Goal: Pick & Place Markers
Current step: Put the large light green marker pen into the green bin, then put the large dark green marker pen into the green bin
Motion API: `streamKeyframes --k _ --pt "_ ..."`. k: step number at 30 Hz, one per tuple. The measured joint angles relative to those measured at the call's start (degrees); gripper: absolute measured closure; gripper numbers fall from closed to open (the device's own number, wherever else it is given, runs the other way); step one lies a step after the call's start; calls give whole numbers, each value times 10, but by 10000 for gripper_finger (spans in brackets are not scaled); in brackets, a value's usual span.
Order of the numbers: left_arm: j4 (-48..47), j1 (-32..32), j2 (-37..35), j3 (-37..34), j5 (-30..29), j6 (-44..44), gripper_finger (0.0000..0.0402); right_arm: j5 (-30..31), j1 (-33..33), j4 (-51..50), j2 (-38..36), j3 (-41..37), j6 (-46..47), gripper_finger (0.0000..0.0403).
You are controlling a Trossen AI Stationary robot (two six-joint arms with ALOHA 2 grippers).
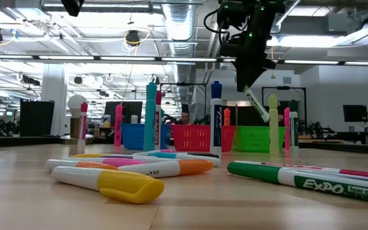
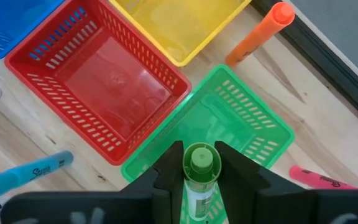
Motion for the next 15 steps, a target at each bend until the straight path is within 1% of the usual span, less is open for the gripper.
streamKeyframes --k 10,15 --pt "0 0 0 0 0 0 310 1 0 0 0 0 0 281" --pt "0 0 0 0 0 0 310 1 0 0 0 0 0 267"
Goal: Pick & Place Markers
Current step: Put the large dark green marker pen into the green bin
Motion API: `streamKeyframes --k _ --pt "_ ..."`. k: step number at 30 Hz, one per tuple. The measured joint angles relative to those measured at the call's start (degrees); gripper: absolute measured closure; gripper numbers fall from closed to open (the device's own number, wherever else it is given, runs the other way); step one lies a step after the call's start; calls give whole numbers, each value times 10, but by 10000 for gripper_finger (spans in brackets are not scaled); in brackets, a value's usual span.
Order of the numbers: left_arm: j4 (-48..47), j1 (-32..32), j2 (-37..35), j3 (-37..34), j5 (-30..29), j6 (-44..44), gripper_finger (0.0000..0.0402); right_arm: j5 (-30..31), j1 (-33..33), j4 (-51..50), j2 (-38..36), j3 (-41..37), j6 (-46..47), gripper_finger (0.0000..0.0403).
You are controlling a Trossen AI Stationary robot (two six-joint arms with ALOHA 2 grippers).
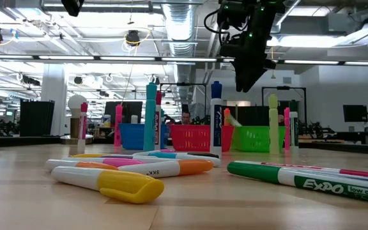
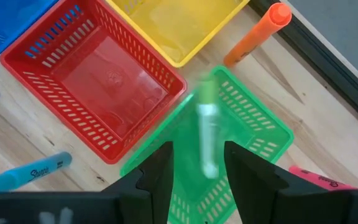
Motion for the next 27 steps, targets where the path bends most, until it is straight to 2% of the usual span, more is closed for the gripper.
streamKeyframes --k 14,21,23,27 --pt "0 0 0 0 0 0 310 0 0 -1 0 2 0 277" --pt "0 0 0 0 0 0 310 2 5 -27 -1 56 -15 279" --pt "0 0 0 0 0 0 310 13 11 -25 -11 64 -16 281" --pt "0 0 0 0 0 0 310 84 35 -22 -52 66 -16 282"
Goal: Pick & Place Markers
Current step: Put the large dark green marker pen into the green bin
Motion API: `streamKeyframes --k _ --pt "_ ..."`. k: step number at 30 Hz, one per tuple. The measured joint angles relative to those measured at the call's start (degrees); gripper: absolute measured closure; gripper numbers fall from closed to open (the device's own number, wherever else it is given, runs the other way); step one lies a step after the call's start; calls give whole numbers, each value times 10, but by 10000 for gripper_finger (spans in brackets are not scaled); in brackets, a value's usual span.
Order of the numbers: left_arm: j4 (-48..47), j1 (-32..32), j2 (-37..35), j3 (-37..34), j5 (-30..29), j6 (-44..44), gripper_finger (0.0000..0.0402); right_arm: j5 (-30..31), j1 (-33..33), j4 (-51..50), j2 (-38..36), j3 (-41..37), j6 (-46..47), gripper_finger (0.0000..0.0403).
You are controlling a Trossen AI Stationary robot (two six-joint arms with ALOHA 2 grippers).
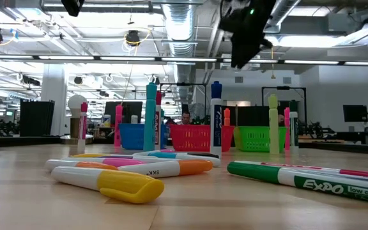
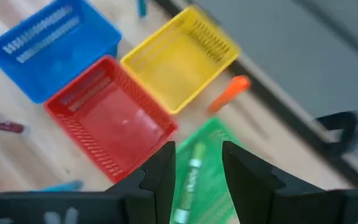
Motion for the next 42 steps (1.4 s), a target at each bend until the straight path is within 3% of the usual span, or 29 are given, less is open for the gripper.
streamKeyframes --k 9,15,23,26,31,36,42 --pt "3 0 0 0 0 0 310 105 89 -7 -131 0 10 282" --pt "3 0 0 0 0 0 310 211 169 -28 -205 -10 21 283" --pt "3 0 0 0 -3 14 310 350 256 4 -333 -205 137 283" --pt "3 0 0 0 -5 14 310 382 297 72 -372 -301 151 283" --pt "3 0 0 0 -16 15 310 400 381 189 -413 -426 160 283" --pt "3 0 0 0 -54 16 310 450 466 202 -444 -511 252 283" --pt "6 0 0 0 -78 16 310 408 515 207 -449 -579 262 283"
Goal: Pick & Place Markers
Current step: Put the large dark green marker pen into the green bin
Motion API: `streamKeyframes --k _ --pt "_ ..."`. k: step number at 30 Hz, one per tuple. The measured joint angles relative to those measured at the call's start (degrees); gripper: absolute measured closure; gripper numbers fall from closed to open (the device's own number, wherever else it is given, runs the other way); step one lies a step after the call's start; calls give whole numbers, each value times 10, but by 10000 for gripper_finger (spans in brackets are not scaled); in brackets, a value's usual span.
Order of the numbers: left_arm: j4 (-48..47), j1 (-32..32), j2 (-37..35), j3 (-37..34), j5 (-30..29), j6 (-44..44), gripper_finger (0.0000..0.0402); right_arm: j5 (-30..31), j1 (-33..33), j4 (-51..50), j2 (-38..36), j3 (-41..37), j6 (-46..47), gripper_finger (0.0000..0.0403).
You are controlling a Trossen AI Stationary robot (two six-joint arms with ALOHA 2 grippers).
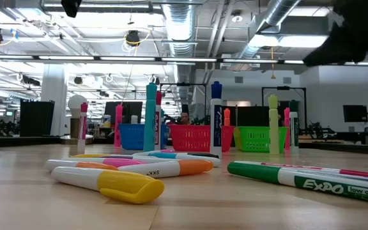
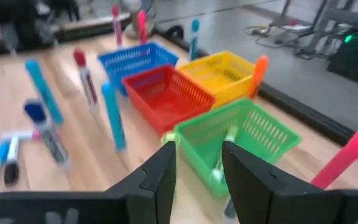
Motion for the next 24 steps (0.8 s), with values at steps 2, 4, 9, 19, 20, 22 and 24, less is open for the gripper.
streamKeyframes --k 2,4,9,19,20,22,24 --pt "0 0 0 0 0 0 310 0 2 -1 3 -13 0 283" --pt "1 0 0 0 0 0 310 3 -2 -1 4 -16 6 283" --pt "4 0 0 0 0 -2 310 3 -22 1 1 -16 20 283" --pt "10 3 0 0 -10 -1 310 28 -37 -97 1 -19 86 265" --pt "10 5 0 0 -12 -1 310 35 -37 -121 1 -24 113 263" --pt "10 6 0 0 -15 -1 310 43 -31 -152 0 -34 172 260" --pt "10 6 0 0 -14 0 310 63 -19 -152 -9 -45 214 259"
